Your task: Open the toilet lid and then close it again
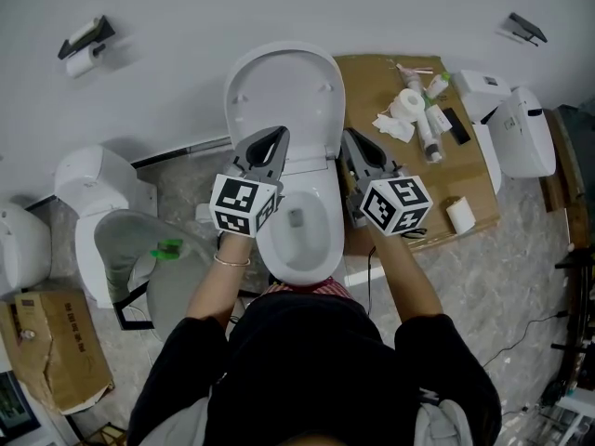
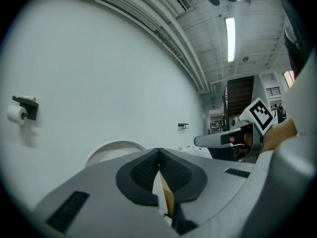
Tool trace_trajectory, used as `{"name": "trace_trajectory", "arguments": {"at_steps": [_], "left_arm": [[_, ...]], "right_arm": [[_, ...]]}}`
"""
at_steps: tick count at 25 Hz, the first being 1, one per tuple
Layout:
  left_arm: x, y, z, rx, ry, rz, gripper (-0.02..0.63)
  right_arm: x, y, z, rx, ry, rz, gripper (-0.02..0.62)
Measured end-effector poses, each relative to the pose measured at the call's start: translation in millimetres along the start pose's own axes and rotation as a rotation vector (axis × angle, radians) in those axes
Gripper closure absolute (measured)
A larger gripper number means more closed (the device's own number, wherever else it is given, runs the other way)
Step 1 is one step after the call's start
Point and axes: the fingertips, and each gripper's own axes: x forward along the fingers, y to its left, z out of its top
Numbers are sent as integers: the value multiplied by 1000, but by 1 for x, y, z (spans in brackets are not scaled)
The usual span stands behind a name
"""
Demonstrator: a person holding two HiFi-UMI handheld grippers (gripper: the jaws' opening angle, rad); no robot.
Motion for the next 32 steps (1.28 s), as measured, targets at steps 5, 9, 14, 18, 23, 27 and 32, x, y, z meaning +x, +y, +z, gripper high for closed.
{"name": "trace_trajectory", "arguments": {"at_steps": [5,9,14,18,23,27,32], "left_arm": [[-2,0,0,-7,-6,-5,603],[-6,2,-1,-12,-10,-11,603],[-12,7,-2,-12,-14,-27,603],[-17,9,-4,-10,-13,-45,603],[-19,11,-7,-1,-8,-66,603],[-18,6,-9,-8,-1,-72,602],[-11,12,-14,-18,6,-43,603]], "right_arm": [[-2,1,-3,-6,6,-11,574],[-2,6,-8,-7,22,-22,572],[-1,15,-12,-15,21,-48,572],[-4,24,-17,-11,9,-64,572],[-7,33,-21,-12,-14,-76,572],[-4,37,-23,-57,-8,-62,572],[6,17,-24,-38,-5,-69,572]]}}
